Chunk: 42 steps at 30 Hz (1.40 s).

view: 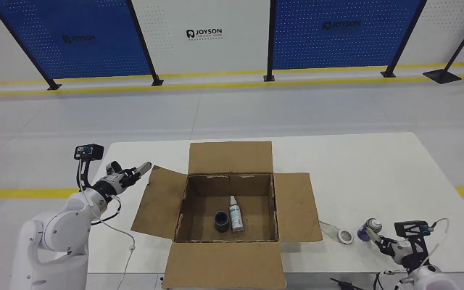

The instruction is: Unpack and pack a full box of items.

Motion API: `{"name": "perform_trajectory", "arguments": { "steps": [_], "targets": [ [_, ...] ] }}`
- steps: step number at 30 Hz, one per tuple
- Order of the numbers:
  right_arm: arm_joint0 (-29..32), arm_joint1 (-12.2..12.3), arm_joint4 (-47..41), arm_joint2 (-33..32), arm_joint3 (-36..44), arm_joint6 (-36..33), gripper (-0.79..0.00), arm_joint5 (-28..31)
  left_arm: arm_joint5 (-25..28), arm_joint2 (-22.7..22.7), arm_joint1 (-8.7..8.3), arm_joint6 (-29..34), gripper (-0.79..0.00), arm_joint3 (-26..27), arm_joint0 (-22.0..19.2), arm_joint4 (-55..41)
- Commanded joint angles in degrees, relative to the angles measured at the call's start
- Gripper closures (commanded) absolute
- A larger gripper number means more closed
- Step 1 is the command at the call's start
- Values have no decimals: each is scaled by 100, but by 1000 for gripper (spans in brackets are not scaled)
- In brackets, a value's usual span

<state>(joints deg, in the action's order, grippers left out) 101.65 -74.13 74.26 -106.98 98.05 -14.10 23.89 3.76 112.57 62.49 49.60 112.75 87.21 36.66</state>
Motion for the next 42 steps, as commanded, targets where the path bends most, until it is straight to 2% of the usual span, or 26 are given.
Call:
{"name": "perform_trajectory", "arguments": {
  "steps": [1, 3, 5, 8, 15, 17, 18, 19, 20, 21, 24, 26, 27, 28, 35, 42],
  "targets": [
    [-70, 4, 96, 99, -118, 47, -779, -11, 0, 0, 0, 0, -785, 0, 0, 0],
    [-162, 11, 189, 197, -242, 90, -770, -22, 0, 0, 0, 0, -785, 0, 0, 0],
    [-257, 18, 263, 273, -367, 138, -708, -34, 0, 0, 0, 0, -785, 0, 0, 0],
    [-425, 33, 361, 369, -603, 194, -674, -44, 0, 0, 0, 0, -785, 0, 0, 0],
    [-740, 67, 559, 581, -1067, 274, -643, 49, 0, 0, 0, 0, -785, 0, 0, 0],
    [-815, 74, 603, 640, -1192, 321, -606, 43, 0, 0, 0, 0, -785, 0, 0, 0],
    [-849, 79, 629, 665, -1239, 335, -554, 50, 0, 0, 0, 0, -785, 0, 0, 0],
    [-879, 83, 639, 683, -1279, 353, -456, 47, 0, 0, 0, 0, -785, 0, 0, 0],
    [-903, 87, 645, 702, -1309, 366, -391, 44, 0, 0, 0, 0, -785, 0, 0, 0],
    [-923, 90, 648, 720, -1329, 372, -376, 43, 0, 0, 0, 0, -785, 0, 0, 0],
    [-951, 102, 631, 750, -1346, 380, -246, 53, 0, 0, 0, 0, -785, 0, 0, 0],
    [-954, 112, 615, 753, -1322, 380, -129, 66, 0, 0, 0, 0, -785, 0, 0, 0],
    [-960, 117, 593, 745, -1298, 376, -28, 71, 0, 0, 0, 0, -785, 0, 0, 0],
    [-967, 124, 574, 732, -1281, 360, 0, 80, 0, 0, 0, 0, -785, 0, 0, 0],
    [-1029, 168, 186, 526, -869, 183, 0, 75, 0, 0, 0, 0, -785, 0, 0, 0],
    [-1257, 214, -561, 245, 111, -135, 0, 119, 0, 0, 0, 0, -785, 0, 0, 0]
  ]
}}
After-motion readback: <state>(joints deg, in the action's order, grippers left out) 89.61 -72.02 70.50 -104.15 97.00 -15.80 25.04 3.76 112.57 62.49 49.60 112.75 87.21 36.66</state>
